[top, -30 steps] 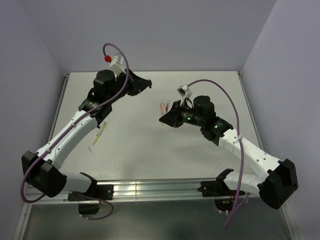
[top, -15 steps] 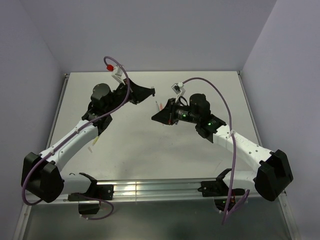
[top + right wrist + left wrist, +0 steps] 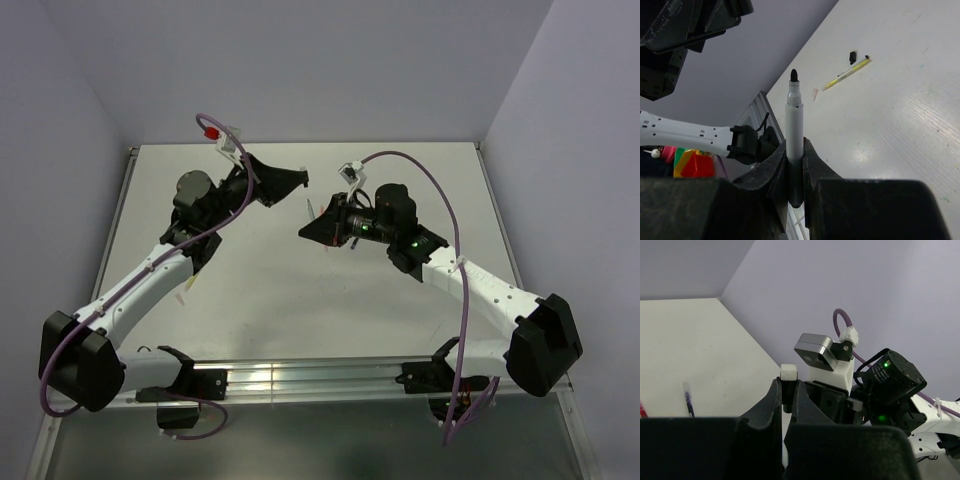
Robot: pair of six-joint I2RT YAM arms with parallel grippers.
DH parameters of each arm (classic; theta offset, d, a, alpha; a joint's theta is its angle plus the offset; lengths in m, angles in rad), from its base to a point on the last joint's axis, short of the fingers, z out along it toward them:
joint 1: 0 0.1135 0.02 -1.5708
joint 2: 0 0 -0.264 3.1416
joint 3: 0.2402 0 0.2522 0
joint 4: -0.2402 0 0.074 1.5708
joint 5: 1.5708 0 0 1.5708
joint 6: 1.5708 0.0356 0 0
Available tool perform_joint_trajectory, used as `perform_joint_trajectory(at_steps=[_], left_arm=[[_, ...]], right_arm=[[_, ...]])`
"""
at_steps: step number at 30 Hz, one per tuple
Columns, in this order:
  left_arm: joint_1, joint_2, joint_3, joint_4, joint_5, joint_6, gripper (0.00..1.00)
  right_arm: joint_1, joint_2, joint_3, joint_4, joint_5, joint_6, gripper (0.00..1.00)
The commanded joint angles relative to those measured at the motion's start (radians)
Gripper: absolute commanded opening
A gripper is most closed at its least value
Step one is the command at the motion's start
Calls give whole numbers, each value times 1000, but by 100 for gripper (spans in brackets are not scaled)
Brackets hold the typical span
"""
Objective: Insert the pens into the pen caps
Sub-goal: Insert the pen cap onto the pen.
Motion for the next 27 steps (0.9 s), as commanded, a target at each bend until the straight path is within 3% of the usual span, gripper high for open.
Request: perform_joint_trajectory(at_steps=[1,27], left_arm=[[3,13,-3,56,23,-16,0],[-4,71,-3,99,95,-42,0]], right_arm=[[5,-25,50,32,19,-22,0],[-1,-59,66,-18,85,-61,0]])
